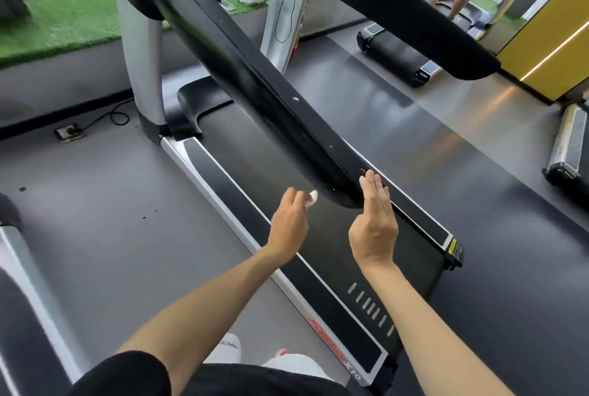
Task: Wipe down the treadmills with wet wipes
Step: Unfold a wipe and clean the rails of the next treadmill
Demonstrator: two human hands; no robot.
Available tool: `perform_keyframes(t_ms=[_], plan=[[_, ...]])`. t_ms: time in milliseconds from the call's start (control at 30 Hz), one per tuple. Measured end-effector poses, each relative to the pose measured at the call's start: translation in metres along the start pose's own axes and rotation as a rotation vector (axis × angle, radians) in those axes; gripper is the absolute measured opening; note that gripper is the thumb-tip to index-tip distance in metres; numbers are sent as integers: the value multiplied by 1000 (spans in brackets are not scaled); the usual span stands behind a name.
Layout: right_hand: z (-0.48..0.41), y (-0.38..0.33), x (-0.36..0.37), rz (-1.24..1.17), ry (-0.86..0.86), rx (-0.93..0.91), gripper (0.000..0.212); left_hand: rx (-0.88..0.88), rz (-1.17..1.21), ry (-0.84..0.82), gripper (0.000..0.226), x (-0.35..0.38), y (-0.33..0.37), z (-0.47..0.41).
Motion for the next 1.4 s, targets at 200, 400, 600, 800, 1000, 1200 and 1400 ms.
perform_keyframes(t_ms=[200,400,600,800,1000,1200,1400], plan=[[2,-6,2,27,1,91,59,-492,323,469,17,-75,-35,-91],[4,-11,1,66,-16,146,56,-214,278,390,14,-48,8,-103],[5,-19,1,55,-11,197,59,311,243,42,34,-13,33,-47],[5,-25,6,80,1,306,76,-158,299,374,22,-55,-35,-117],[6,-28,5,108,-19,338,74,306,286,4,40,-15,35,-53],[5,-30,1,90,-40,356,79,214,335,106,27,-24,9,-62],[6,-32,5,73,6,348,77,-125,345,346,26,-39,2,-95]])
Point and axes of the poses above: each hand's wrist, its own z-axis away from the middle knuckle, its own x-axis out of the palm, y = z × x, the point moved 4 cm from there along -z, towards the middle knuckle, and after that the axes turned 12 degrees about x, right-handed, at the moved point
